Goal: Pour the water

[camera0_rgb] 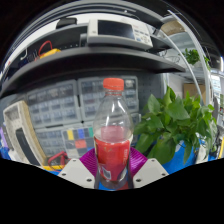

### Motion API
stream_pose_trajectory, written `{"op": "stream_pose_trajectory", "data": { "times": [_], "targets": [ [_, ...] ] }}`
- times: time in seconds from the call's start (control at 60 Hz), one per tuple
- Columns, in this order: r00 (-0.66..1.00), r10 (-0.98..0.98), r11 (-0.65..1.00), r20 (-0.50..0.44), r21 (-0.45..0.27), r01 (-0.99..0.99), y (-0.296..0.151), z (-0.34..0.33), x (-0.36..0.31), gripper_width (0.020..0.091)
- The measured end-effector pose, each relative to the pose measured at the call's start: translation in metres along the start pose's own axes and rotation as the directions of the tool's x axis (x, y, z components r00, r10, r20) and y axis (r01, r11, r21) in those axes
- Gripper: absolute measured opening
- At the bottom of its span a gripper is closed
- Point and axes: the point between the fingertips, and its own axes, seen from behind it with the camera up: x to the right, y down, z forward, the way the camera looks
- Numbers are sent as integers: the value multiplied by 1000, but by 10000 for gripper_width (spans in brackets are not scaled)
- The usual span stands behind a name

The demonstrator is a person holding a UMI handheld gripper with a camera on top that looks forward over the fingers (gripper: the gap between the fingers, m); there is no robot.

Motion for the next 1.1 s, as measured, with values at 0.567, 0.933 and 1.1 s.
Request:
{"op": "stream_pose_trajectory", "data": {
  "times": [0.567,0.933,1.1],
  "targets": [
    [997,-80,996,-8,-30,80,97,35,40,471],
    [995,-98,980,-9,-177,95,139,-7,41,747],
    [993,-121,958,-2,-264,116,160,-67,25,740]
  ]
}}
